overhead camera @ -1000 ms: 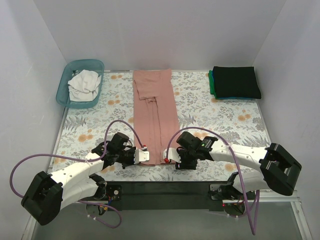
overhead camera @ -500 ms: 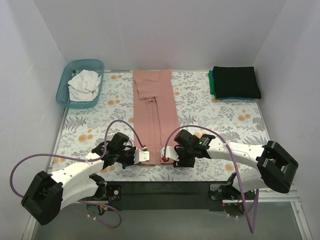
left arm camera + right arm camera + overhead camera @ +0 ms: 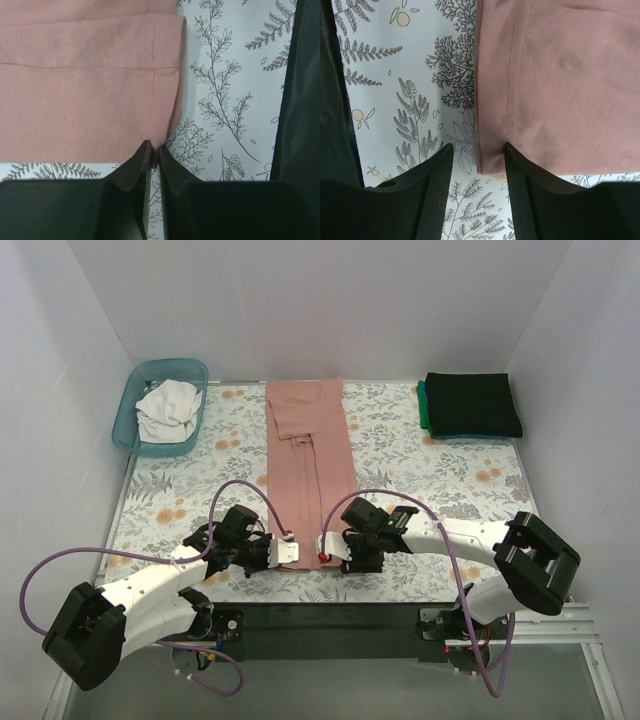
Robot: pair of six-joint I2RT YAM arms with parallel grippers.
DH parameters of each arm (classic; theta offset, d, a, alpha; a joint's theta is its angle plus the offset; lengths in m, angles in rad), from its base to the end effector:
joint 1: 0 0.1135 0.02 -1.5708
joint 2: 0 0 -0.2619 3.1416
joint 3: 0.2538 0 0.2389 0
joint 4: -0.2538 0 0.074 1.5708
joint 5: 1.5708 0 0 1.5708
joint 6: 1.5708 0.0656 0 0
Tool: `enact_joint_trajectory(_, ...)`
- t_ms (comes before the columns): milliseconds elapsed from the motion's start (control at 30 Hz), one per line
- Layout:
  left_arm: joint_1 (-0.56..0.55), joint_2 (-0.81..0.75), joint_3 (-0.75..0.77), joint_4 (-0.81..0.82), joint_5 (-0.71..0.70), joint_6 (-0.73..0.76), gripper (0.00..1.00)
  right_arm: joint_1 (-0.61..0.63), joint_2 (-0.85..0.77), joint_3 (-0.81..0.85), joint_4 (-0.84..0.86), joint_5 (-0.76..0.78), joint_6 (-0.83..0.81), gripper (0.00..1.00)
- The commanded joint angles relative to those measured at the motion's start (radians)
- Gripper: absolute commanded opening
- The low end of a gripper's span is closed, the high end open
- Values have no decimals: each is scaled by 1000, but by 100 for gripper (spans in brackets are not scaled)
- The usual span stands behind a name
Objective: Fold and stack the t-shirts
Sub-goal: Fold the tshirt
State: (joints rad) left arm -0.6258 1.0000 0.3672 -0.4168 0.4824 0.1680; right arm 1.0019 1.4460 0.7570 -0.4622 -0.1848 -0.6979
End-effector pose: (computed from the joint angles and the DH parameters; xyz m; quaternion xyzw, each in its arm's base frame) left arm 0.1169 -0.1220 0.1309 0.4195 0.8415 -0.2816 0.1913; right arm 0.1302 0.2259 0.1462 -0.7443 0.6284 0.1206 0.1913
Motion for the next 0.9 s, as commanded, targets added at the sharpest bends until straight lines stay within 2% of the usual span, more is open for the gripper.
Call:
enact_joint_trajectory(0,-6,-3,-19,-30,-1,-4,0,3,39,-22,49,-7,-26,52)
enact_joint_trajectory(33,-6,-8,-19,-31,1,-4,0,3,50,-30,53,-8,-28,51)
enact_joint_trajectory(133,-5,-15,-20,-34,2,-2,0,3,71,-54,56,-16,-23,40)
enact_joint_trajectory(233,-6,-23,-24,-39,4,-4,0,4,86,-79,59,-15,-18,25)
enact_joint_trajectory(267,-5,-23,-24,-39,5,-5,0,3,88,-84,59,-10,-15,16)
enact_joint_trajectory(367,-5,-31,-27,-40,7,-4,0,3,91,-99,57,1,-6,1)
enact_joint_trajectory(667,-5,-81,-8,-73,16,-7,0,6,-36,-58,-49,-53,23,1)
enact_joint_trajectory(867,-5,-172,56,-168,71,-31,0,15,-145,-45,-105,-67,38,1)
